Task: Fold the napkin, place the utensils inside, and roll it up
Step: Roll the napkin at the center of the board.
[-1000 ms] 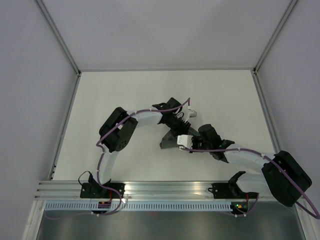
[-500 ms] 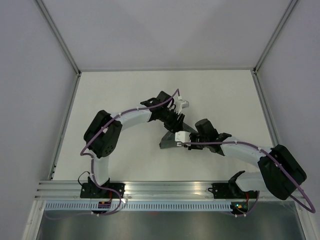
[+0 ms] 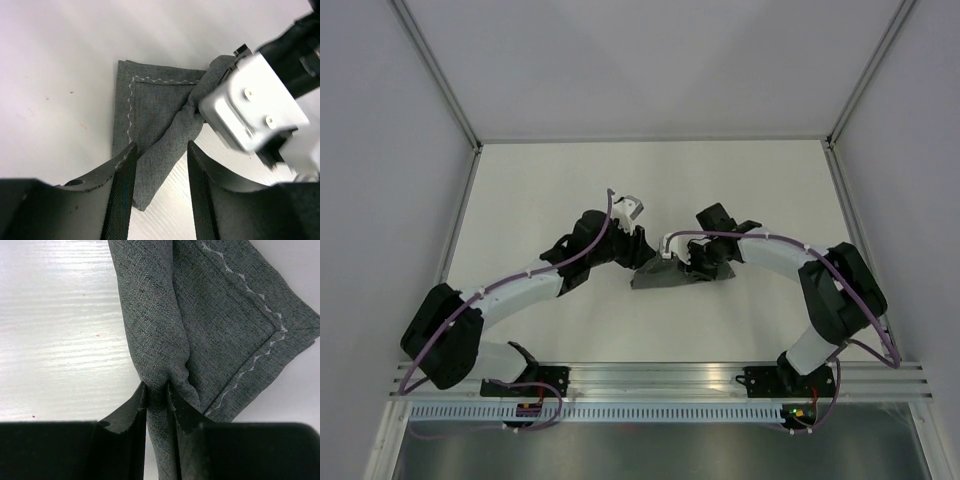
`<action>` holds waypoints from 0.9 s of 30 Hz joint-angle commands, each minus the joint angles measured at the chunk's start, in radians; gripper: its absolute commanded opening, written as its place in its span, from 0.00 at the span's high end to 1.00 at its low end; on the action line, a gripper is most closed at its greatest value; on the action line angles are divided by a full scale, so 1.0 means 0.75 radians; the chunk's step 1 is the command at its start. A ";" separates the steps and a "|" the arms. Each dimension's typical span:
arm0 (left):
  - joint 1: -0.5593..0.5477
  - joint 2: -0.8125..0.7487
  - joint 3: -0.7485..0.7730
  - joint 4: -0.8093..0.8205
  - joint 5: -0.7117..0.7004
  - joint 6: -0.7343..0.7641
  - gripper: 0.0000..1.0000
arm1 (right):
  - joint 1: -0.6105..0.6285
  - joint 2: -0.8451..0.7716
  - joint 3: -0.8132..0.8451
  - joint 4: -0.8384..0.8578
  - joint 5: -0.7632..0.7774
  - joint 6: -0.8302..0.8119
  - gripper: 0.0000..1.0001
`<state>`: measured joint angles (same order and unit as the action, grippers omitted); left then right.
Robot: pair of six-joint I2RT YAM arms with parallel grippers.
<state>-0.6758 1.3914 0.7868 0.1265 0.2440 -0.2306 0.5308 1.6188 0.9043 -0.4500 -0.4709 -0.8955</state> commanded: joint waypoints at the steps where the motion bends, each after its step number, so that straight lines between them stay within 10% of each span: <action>1: -0.070 -0.133 -0.149 0.269 -0.210 -0.024 0.51 | -0.023 0.218 0.066 -0.314 -0.061 -0.029 0.85; 9: -0.406 -0.221 -0.331 0.537 -0.589 0.303 0.50 | -0.100 0.494 0.350 -0.555 -0.094 -0.064 0.85; 27: -0.596 0.370 -0.090 0.596 -0.599 0.978 0.43 | -0.174 0.779 0.637 -0.734 -0.088 -0.043 0.85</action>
<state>-1.1198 1.6272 0.6613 0.5148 -0.2008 0.3702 0.3950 2.0758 1.4425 -1.0279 -0.7254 -0.9001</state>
